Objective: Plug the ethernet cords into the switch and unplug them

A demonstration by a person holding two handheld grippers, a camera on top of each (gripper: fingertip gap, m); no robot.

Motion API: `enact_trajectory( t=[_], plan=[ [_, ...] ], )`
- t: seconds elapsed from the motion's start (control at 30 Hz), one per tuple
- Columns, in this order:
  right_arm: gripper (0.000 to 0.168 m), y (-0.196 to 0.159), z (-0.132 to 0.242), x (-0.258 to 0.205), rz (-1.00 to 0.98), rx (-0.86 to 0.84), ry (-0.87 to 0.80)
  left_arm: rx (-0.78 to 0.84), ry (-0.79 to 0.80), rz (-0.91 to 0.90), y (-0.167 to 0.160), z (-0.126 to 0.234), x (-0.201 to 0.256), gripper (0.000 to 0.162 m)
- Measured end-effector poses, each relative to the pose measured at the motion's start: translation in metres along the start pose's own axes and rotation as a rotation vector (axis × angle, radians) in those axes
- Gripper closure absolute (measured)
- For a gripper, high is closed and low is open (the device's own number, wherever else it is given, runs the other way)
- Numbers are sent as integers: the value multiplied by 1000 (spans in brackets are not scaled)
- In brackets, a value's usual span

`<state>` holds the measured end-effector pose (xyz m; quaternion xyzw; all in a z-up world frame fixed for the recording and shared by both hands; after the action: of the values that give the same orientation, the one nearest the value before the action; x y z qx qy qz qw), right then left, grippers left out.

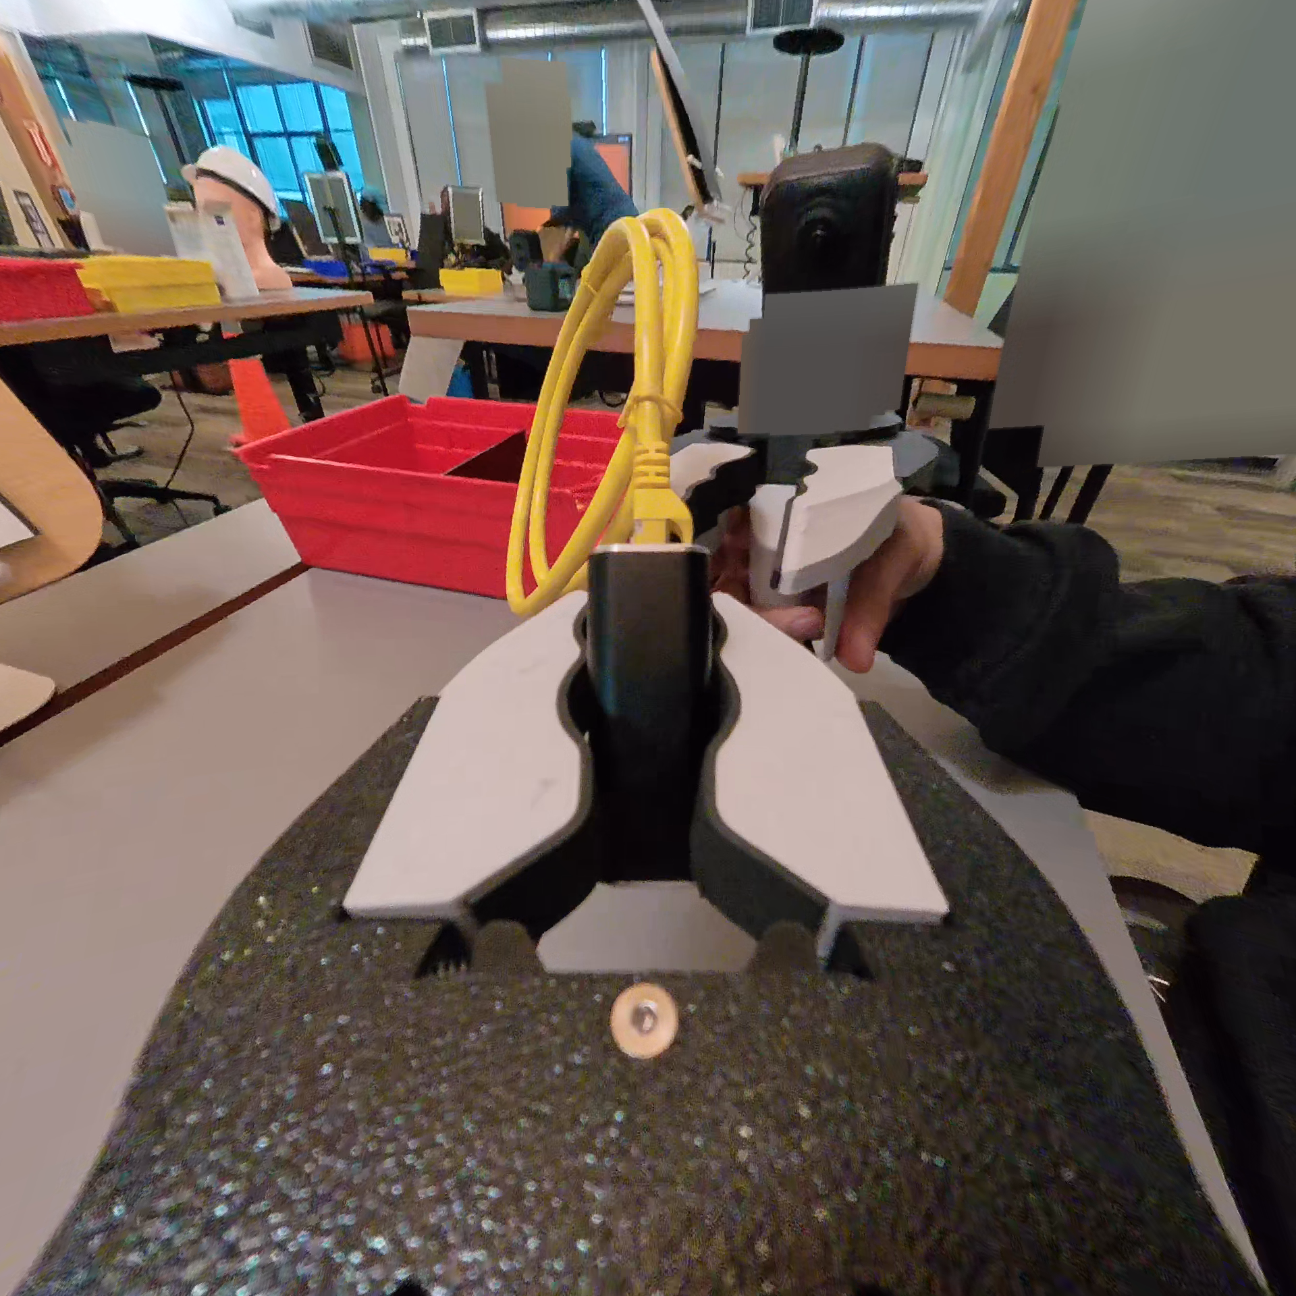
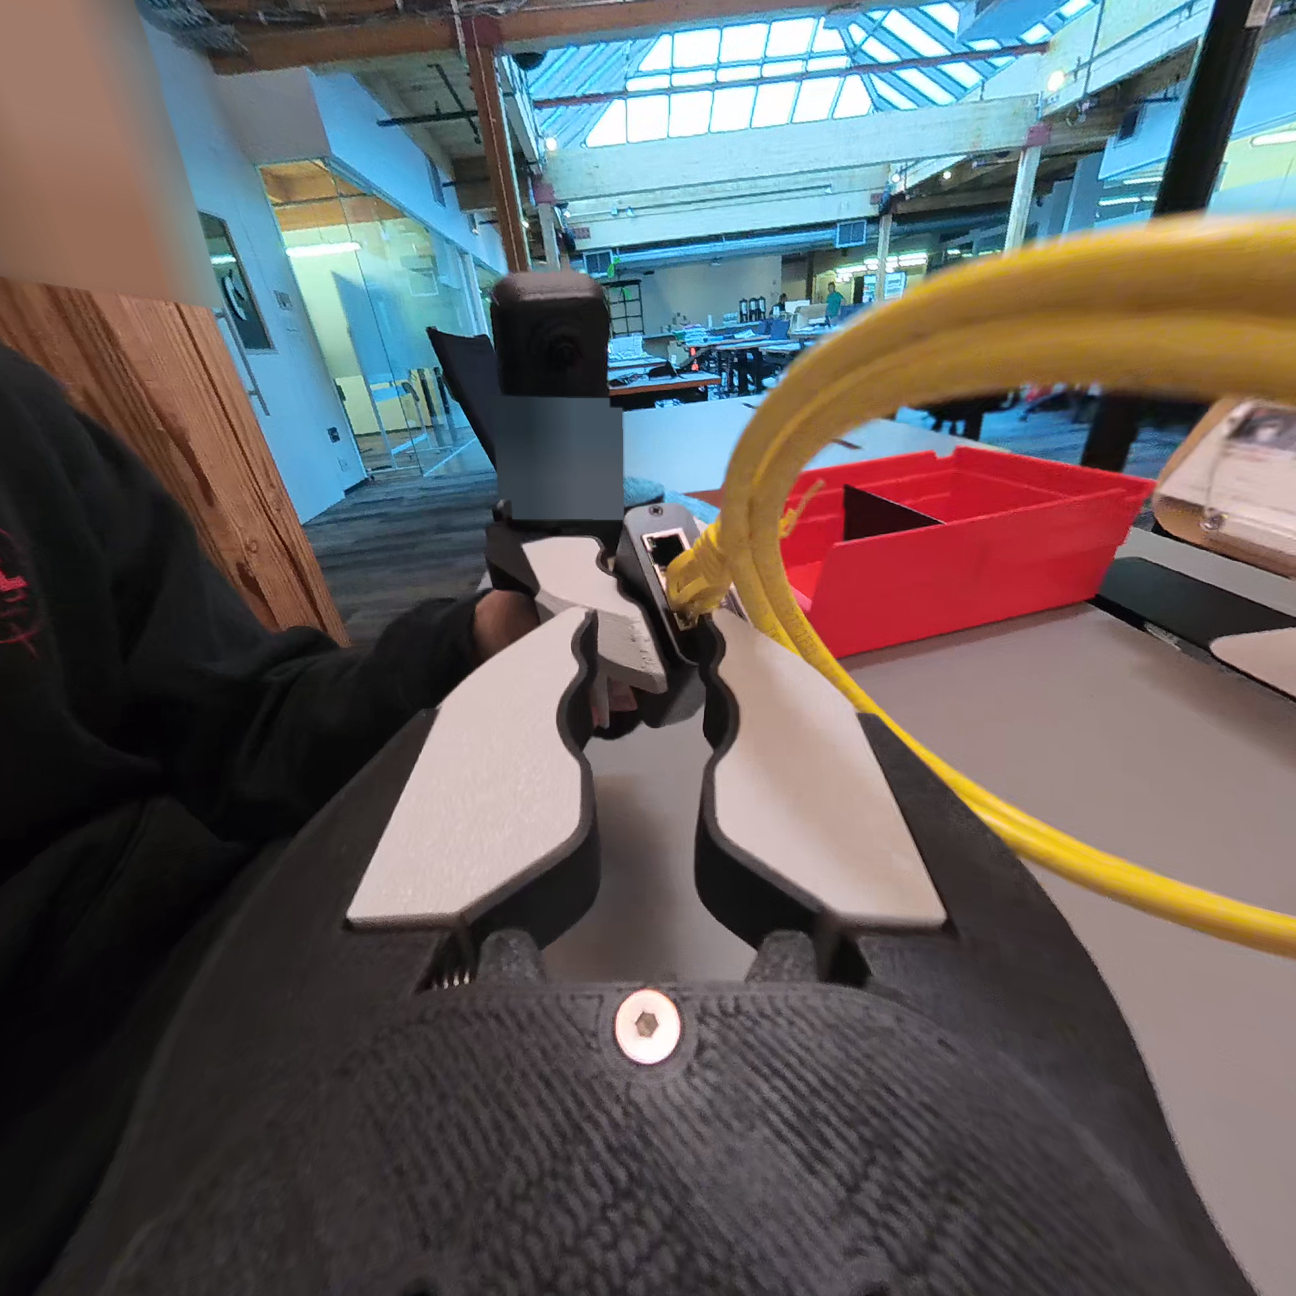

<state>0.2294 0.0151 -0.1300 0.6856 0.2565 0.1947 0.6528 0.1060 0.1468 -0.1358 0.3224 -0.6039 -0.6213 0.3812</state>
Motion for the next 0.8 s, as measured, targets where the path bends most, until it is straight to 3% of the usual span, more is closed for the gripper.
enact_trajectory(
  t=[0.37,0.8],
  plan=[
    [152,-4,-5,5,-56,121,-34,3,18,-42,0,0,3,135],
    [147,-23,-5,17,-150,138,-48,-107,117,-99,-6,-5,1,135]
  ],
)
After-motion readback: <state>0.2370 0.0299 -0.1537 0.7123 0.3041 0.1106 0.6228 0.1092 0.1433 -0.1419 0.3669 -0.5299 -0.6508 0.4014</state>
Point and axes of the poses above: each gripper's, where its closed fingertips meet, z back along the fingers, y out of its top, x = y × z across the jaws, the point moved 10 cm from there along z, back along the fingers, and after that the axes turned 2 degrees about z, right-handed, at the moved point
